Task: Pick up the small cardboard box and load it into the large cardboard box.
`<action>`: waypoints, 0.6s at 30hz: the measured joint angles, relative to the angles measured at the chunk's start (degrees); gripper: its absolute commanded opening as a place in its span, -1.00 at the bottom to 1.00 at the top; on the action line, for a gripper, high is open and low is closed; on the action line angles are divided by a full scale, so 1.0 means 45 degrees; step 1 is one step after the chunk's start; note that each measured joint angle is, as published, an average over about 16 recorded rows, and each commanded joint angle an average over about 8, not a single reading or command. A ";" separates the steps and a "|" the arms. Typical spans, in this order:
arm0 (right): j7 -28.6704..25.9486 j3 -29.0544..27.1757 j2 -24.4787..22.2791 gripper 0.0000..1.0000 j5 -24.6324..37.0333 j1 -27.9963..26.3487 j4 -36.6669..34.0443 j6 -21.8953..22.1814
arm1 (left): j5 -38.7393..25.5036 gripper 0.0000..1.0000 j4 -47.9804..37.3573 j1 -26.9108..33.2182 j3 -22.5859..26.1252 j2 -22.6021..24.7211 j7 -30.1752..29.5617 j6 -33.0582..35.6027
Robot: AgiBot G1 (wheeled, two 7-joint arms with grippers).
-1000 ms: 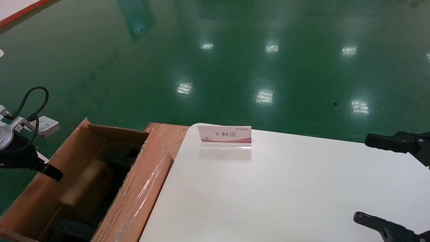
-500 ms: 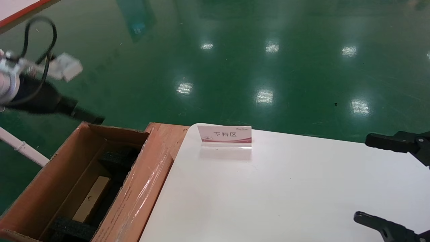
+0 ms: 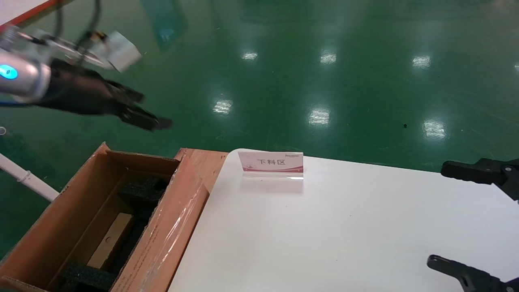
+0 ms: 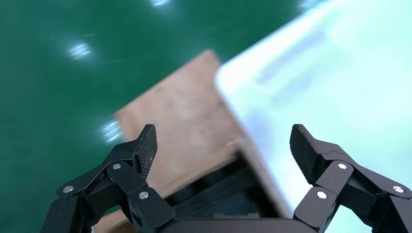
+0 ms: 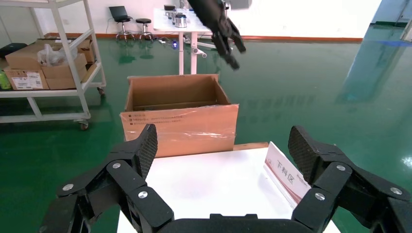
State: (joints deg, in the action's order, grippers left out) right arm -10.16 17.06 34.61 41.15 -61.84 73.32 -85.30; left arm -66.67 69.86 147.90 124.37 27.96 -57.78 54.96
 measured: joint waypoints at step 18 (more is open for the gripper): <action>-0.0007 -0.0019 0.0006 1.00 0.0010 0.0005 0.0000 -0.0004 | 0.1836 1.00 0.0276 -0.6391 -0.8020 0.0523 0.3481 0.2275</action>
State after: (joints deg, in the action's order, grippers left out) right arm -10.19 16.97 34.64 41.20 -61.82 73.32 -85.32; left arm -58.40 71.10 119.14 88.28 30.31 -42.11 65.20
